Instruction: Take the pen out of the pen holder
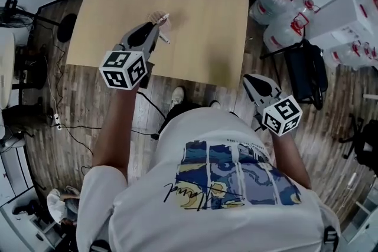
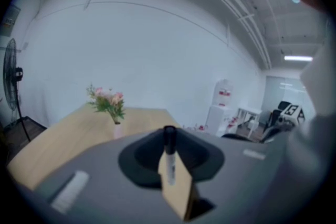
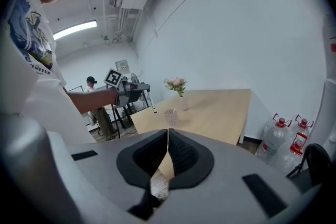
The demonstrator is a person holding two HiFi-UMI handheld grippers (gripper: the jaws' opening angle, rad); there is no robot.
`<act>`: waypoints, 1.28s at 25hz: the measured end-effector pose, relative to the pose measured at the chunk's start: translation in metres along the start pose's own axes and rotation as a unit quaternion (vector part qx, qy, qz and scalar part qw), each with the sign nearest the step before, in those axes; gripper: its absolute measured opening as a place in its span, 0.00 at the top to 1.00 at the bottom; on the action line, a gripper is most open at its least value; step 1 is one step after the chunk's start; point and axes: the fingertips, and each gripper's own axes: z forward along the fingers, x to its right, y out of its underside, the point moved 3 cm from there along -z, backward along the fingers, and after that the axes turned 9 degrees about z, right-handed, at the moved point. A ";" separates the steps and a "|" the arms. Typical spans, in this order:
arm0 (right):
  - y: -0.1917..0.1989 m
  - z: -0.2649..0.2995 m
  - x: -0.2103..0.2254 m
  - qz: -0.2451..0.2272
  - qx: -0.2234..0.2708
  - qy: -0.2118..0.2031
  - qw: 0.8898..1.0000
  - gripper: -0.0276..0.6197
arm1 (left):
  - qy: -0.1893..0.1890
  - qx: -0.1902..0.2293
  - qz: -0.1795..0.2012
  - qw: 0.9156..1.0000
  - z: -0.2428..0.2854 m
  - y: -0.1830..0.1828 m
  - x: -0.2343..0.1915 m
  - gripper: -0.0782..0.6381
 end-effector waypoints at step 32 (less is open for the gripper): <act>0.019 -0.032 -0.012 -0.057 -0.030 -0.079 0.995 0.95 | 0.004 0.015 -0.014 1.000 -0.101 0.011 0.143 0.79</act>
